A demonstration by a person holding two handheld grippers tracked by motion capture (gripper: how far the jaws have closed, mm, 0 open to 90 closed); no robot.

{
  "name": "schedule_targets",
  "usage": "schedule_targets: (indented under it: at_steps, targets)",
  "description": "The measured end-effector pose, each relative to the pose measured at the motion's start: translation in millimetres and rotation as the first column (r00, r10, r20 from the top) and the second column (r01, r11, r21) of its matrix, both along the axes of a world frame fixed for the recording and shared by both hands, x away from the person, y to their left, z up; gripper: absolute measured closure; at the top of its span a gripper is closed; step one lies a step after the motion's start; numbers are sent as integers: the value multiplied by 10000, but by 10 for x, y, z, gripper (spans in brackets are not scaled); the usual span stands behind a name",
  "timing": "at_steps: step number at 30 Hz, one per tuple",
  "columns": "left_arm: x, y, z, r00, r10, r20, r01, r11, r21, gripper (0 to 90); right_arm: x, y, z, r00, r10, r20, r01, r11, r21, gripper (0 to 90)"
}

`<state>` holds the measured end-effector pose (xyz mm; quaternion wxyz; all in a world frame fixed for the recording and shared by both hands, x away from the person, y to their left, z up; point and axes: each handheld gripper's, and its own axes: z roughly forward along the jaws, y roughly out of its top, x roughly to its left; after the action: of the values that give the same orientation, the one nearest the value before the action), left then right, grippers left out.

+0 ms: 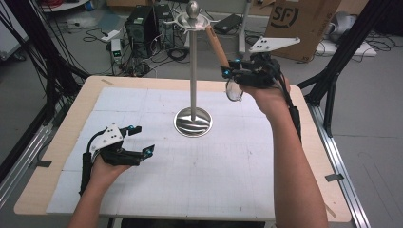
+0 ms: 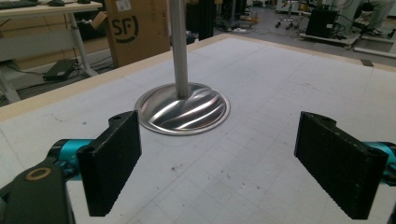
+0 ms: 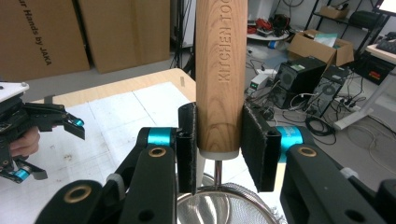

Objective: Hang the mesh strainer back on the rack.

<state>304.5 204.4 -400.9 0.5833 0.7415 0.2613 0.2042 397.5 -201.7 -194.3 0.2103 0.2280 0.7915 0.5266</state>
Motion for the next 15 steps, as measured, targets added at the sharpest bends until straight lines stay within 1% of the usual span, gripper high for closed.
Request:
schedule_targets:
  at_steps: [7, 8, 15]
  targets:
    - [1, 6, 2, 10000, 23, 13, -23, 10000, -7, 153, 39, 54, -32, 9999, -39, -155, 37, 10000, -76, 684]
    - [2, 5, 2, 10000, 20, 11, -20, 10000, -4, 153, 47, 63, -36, 9999, -46, -150, 46, 10000, -18, 684]
    - [-2, 1, 2, 10000, -10, -3, 10, 10000, 2, 153, 97, 123, -59, 9996, -108, -275, 104, 9998, -159, 684]
